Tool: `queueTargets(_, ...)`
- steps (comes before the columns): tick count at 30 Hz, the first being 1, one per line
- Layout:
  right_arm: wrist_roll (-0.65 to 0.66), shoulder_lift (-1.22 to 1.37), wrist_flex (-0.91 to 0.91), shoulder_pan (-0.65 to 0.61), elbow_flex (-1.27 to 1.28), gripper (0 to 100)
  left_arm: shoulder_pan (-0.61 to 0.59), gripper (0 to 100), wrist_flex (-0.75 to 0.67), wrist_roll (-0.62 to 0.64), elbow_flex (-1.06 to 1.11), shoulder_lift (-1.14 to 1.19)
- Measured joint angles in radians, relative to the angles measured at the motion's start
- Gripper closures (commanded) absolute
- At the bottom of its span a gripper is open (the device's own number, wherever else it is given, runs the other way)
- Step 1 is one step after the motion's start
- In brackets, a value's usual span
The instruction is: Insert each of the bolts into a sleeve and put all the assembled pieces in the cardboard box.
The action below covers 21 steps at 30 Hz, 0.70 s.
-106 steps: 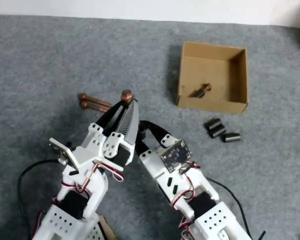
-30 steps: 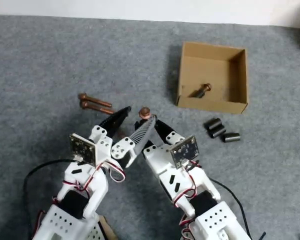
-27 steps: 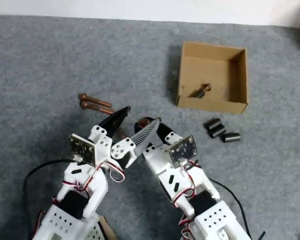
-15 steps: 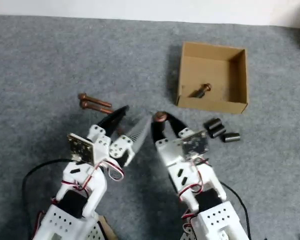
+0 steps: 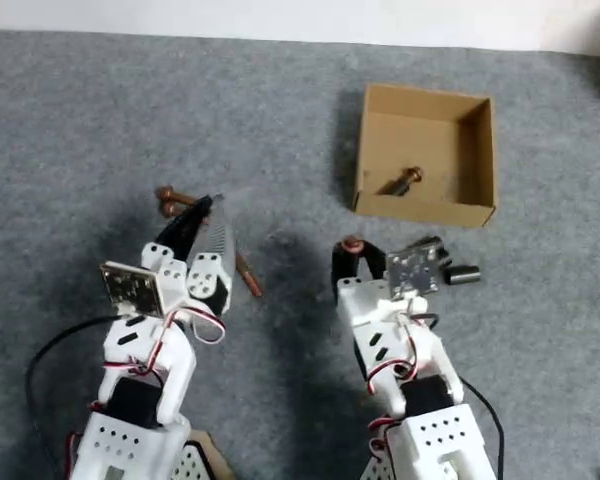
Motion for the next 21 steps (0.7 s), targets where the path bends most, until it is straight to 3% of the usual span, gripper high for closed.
queueTargets(9,-0.011,0.0,0.16,0.038,-0.029,99.4,-0.037,96,0.075,-0.009,0.0,0.0)
queueTargets(15,0.003,0.0,0.186,0.038,-0.098,99.4,-0.041,97,0.098,-0.203,0.0,0.0)
queueTargets(21,0.035,0.166,0.186,0.077,-0.198,99.4,-0.041,97,0.1,-0.235,0.0,0.0)
